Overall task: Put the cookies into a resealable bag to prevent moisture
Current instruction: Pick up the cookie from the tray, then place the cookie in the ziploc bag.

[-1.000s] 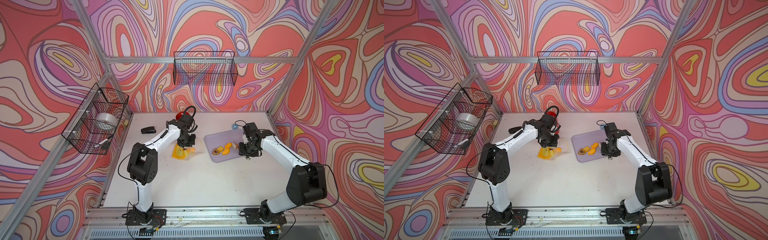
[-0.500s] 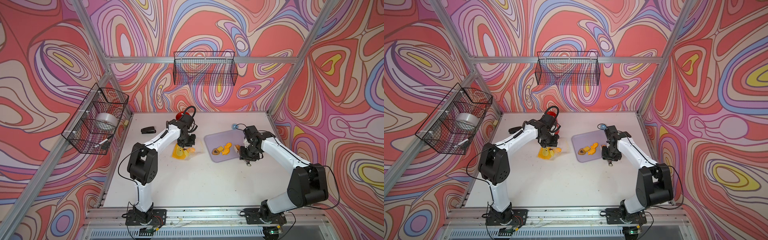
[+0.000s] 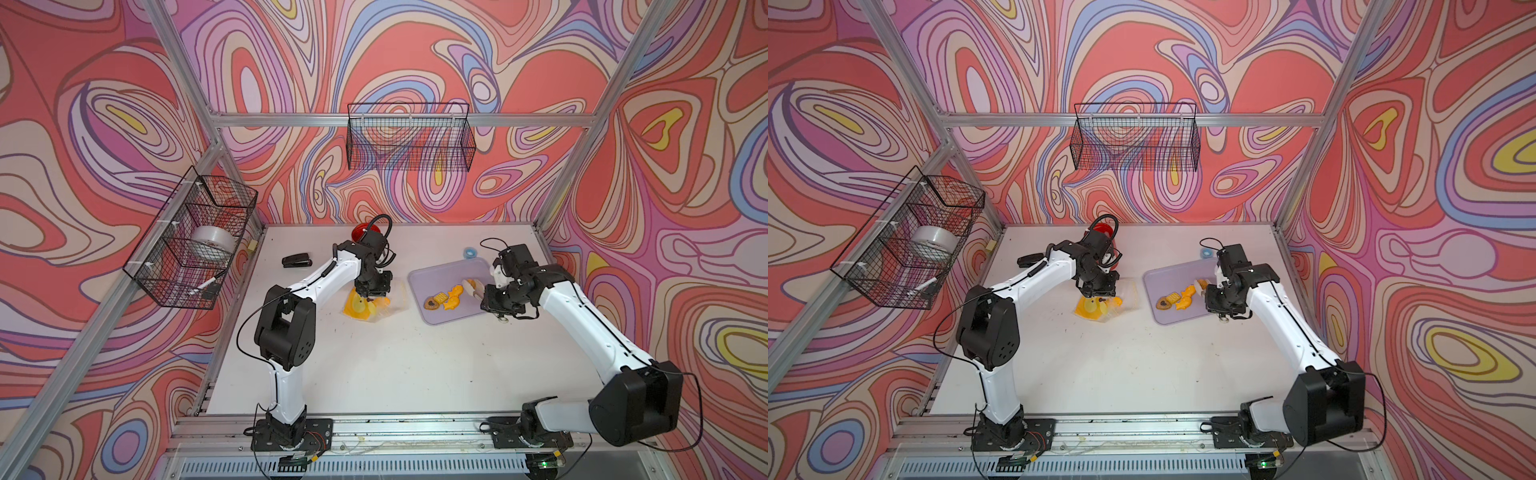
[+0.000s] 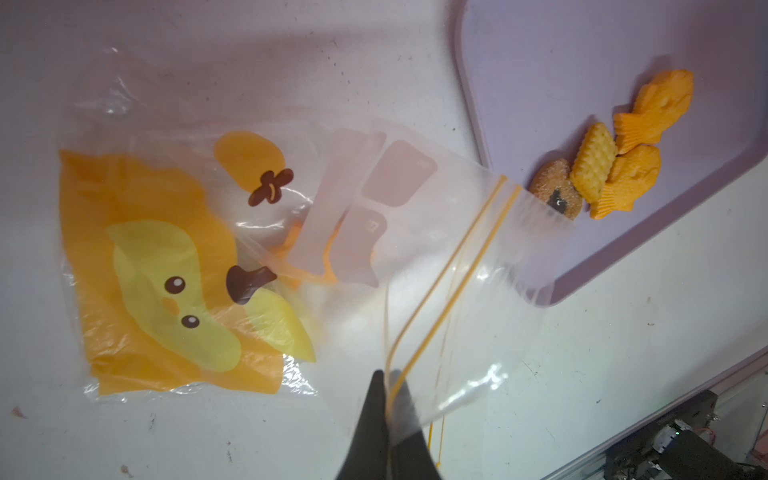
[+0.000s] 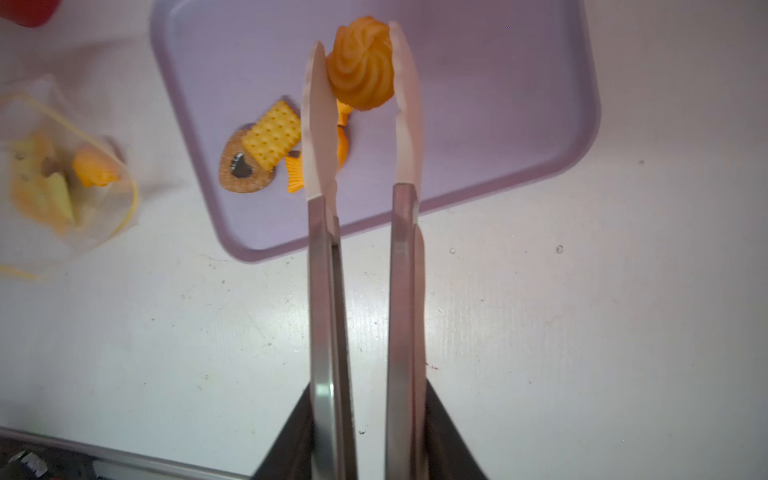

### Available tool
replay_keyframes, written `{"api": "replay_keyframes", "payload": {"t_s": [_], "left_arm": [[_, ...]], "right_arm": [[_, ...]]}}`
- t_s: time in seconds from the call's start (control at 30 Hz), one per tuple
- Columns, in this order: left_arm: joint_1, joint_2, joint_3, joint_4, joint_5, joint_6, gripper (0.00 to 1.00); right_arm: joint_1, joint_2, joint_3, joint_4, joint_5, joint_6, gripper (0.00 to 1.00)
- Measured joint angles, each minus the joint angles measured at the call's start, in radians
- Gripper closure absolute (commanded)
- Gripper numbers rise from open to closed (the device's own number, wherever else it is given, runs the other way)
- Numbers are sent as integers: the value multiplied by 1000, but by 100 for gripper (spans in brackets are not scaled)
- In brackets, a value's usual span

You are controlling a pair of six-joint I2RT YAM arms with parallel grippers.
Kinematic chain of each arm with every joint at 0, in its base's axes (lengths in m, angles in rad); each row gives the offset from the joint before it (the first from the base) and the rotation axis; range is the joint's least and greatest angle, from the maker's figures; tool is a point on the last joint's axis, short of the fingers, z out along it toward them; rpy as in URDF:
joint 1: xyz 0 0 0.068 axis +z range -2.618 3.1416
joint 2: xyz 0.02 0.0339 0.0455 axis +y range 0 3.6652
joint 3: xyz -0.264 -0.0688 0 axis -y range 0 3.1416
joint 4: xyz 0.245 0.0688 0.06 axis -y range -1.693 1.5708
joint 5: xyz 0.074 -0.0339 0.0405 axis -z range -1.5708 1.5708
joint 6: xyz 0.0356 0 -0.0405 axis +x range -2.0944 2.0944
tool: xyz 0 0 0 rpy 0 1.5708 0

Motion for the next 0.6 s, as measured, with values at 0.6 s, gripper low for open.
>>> {"api": "replay_keyframes", "payload": {"t_s": [0.6], "left_arm": [[0,0,11,-10,31,18,100]], "right_arm": [[169,11,10,91,-407,-37,68]]}}
